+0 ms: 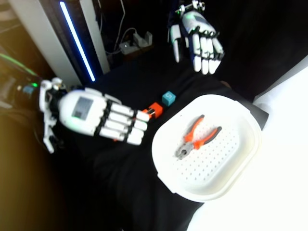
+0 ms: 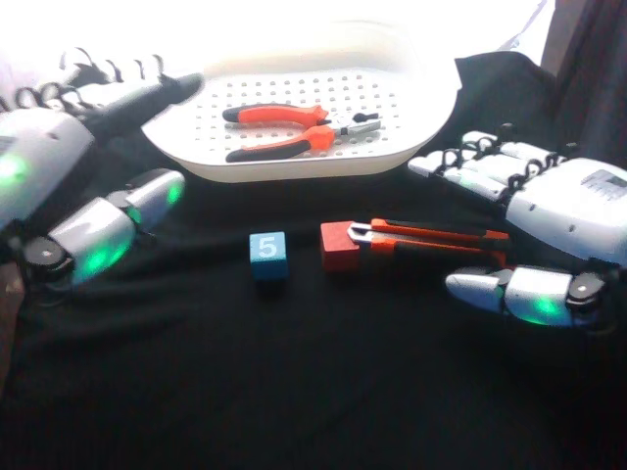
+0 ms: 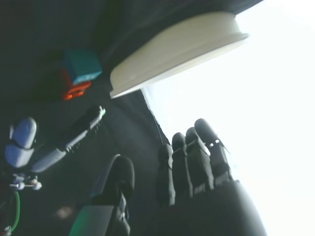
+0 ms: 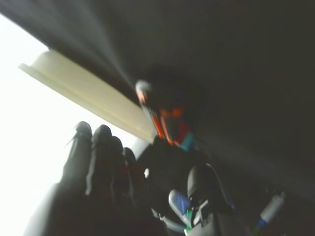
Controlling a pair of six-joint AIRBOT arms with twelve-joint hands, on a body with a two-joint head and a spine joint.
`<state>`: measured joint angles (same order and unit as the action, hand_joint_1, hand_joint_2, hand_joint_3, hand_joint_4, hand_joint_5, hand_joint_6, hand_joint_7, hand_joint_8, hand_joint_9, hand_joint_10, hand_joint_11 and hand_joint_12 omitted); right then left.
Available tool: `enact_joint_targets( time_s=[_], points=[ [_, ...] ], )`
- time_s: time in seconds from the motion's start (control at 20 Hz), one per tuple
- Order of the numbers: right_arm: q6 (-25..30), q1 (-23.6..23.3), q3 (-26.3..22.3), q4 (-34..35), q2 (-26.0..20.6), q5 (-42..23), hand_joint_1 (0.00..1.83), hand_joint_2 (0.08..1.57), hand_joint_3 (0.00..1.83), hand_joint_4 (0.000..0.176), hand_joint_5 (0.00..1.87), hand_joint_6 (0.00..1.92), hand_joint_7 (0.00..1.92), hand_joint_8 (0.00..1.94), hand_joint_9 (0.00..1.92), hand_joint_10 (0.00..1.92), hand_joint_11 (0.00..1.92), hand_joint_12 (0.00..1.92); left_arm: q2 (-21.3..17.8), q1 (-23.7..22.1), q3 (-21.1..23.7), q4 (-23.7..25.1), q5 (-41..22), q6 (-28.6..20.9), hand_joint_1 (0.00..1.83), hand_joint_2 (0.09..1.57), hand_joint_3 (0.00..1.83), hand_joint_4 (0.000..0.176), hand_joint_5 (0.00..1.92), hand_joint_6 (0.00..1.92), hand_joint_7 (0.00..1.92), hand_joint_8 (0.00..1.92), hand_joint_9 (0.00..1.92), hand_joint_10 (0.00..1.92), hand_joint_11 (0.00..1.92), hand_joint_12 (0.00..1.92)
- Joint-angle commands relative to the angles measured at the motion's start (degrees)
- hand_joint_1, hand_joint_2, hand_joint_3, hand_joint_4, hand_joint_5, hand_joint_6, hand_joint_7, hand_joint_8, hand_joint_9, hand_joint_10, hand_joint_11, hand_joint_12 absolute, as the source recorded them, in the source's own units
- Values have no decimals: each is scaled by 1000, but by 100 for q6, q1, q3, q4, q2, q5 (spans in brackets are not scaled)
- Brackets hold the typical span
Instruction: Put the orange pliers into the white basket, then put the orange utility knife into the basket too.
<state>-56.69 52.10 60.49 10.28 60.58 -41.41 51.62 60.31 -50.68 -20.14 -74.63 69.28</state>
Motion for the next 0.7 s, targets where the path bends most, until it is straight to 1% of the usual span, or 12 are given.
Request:
enact_joint_targets(
  time_s=[0.0,0.05,0.2,0.25,0.3,0.35,0.4,0.45,0.5,0.55,0.6,0.65],
  points=[
    [19,-127,29,-73,78,-516,464,1285,2,0,0,0,43,19,115,13,0,376,-27,-7,7,64,-872,-21,542,1497,6,0,294,35,377,11,361,97,0,932],
    [19,-209,136,-74,189,-359,496,1282,0,0,0,0,60,24,118,13,0,351,-31,63,17,4,-991,-60,536,1505,6,0,296,36,376,8,368,97,0,1017],
    [15,-416,385,-167,446,49,548,1289,0,0,45,9,110,8,160,20,0,703,-67,128,50,-23,-1124,-108,582,1505,0,0,309,41,392,9,395,111,0,1168],
    [14,-439,446,-167,502,109,539,1302,3,0,150,38,217,29,229,44,0,830,-73,128,52,-16,-1139,-111,593,1501,0,0,309,41,391,7,390,119,0,1157],
    [3,-457,508,-165,556,154,619,1301,3,0,402,115,512,93,400,264,0,1256,-78,130,56,-9,-1173,-111,613,1495,0,0,316,44,394,8,383,130,0,1187],
    [-13,-476,549,-163,589,210,990,1312,4,0,529,1295,667,1193,470,1161,246,1679,-81,136,59,-9,-1189,-111,591,1493,0,0,319,45,400,8,373,141,0,1153],
    [-66,-491,569,-158,607,257,968,1321,3,0,600,1530,657,1601,546,1699,426,1873,-81,141,60,-9,-1197,-111,592,1488,0,0,320,45,405,9,368,153,0,1093],
    [-192,-527,572,-139,617,320,1003,1297,0,0,688,1843,798,1873,779,1877,734,1911,-81,150,68,-8,-1210,-113,622,1487,0,0,317,43,404,7,359,159,0,1064],
    [-192,-530,583,-139,620,328,1143,1283,0,0,773,1905,978,1927,990,1912,974,1919,-81,156,71,-7,-1218,-113,656,1490,0,0,321,44,401,5,351,165,0,1069],
    [-192,-535,588,-139,620,327,1047,1329,12,0,623,1694,1035,1938,1067,1919,1050,1921,-81,170,78,-6,-1241,-113,640,1491,0,0,324,45,402,5,351,174,0,1076],
    [-192,-541,574,-138,612,308,1249,1290,0,0,733,1876,1095,1940,1139,1921,1104,1921,-85,187,83,-7,-1262,-116,639,1493,1,1,327,46,401,4,346,175,0,1076],
    [-192,-553,502,-149,578,171,1358,1247,0,0,891,1912,1120,1941,1184,1921,1187,1921,-91,234,87,-21,-1310,-127,634,1489,0,0,330,46,410,7,350,188,0,1101]
  ],
)
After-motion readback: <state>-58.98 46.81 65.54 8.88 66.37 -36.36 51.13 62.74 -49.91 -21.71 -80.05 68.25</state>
